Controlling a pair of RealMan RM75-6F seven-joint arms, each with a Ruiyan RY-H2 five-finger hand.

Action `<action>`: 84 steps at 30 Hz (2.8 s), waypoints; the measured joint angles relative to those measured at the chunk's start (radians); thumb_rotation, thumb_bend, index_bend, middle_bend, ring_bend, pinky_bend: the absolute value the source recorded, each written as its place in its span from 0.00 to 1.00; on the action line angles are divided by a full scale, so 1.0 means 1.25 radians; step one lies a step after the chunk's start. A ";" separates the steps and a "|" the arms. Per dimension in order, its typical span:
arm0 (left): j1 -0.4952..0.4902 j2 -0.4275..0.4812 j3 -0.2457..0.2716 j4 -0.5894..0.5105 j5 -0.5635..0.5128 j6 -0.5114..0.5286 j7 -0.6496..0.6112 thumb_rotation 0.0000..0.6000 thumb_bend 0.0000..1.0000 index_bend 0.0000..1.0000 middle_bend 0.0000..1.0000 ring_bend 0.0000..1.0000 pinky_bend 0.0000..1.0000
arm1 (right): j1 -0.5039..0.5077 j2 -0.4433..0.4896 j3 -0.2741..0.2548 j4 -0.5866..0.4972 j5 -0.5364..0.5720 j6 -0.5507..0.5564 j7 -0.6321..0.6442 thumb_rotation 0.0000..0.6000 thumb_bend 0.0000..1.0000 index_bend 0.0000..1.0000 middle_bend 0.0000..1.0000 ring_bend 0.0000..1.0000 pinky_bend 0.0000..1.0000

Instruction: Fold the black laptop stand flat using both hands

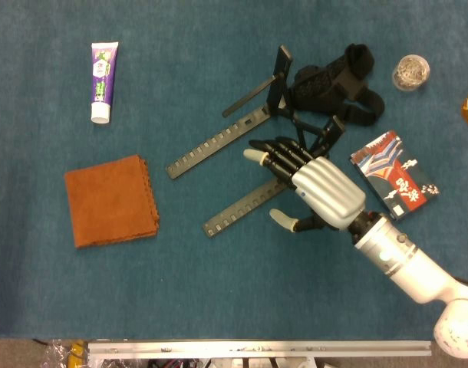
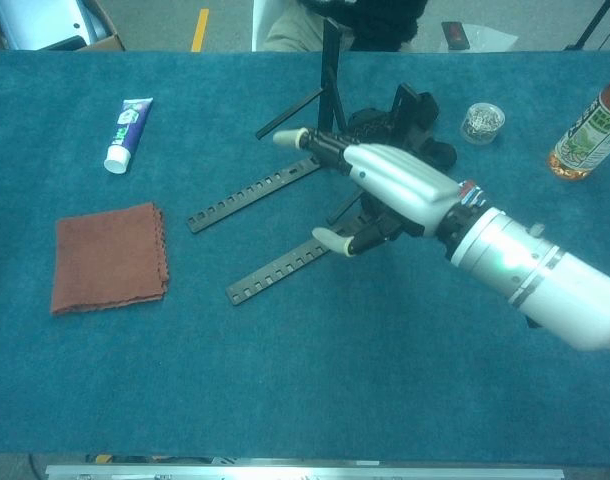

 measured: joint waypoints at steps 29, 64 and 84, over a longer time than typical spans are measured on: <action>-0.003 -0.005 0.001 0.012 0.002 -0.003 -0.010 1.00 0.28 0.00 0.00 0.00 0.00 | -0.018 -0.065 -0.026 0.112 0.031 -0.018 0.070 1.00 0.32 0.00 0.04 0.00 0.05; 0.026 0.026 0.011 0.011 0.006 0.024 -0.033 1.00 0.28 0.00 0.00 0.00 0.00 | 0.192 -0.268 0.222 0.279 0.266 -0.141 -0.031 1.00 0.32 0.00 0.03 0.00 0.05; 0.029 0.020 0.011 0.042 0.012 0.019 -0.066 1.00 0.28 0.00 0.00 0.00 0.00 | 0.199 -0.311 0.219 0.404 0.379 -0.161 -0.055 1.00 0.32 0.00 0.03 0.00 0.05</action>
